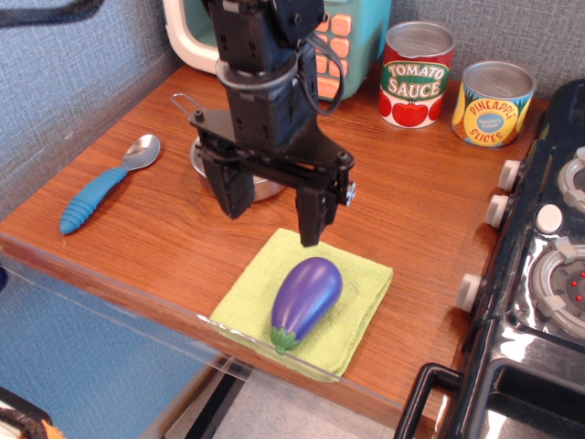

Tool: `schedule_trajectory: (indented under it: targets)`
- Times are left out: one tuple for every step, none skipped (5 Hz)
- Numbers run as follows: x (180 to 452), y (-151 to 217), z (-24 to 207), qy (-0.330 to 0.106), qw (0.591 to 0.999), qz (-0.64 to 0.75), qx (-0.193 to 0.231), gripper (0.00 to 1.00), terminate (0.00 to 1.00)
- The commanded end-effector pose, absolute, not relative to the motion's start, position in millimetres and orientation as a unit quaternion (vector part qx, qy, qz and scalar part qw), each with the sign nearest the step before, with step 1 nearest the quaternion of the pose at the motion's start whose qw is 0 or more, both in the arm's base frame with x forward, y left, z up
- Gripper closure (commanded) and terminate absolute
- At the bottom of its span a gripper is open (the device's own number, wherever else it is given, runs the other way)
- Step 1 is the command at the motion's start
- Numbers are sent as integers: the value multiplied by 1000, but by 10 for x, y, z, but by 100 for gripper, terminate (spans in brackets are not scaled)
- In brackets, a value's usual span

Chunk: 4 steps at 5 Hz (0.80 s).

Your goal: Move the sauce pan between the cans and cloth on table.

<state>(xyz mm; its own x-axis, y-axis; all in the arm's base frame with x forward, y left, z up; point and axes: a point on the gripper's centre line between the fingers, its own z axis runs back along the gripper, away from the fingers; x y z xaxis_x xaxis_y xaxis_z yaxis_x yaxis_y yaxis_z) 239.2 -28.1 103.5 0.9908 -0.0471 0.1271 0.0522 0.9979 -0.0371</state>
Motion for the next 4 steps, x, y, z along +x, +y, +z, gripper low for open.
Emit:
schedule_trajectory:
  targets:
    - [2719, -47, 1067, -97, 995, 26, -22, 0, 0]
    - [3072, 122, 1003, -104, 993, 58, -15, 0, 0]
    - [3376, 314, 814, -84, 993, 83, 2, 0, 0]
    - [3560, 357, 591, -52, 995, 79, 8, 0, 0]
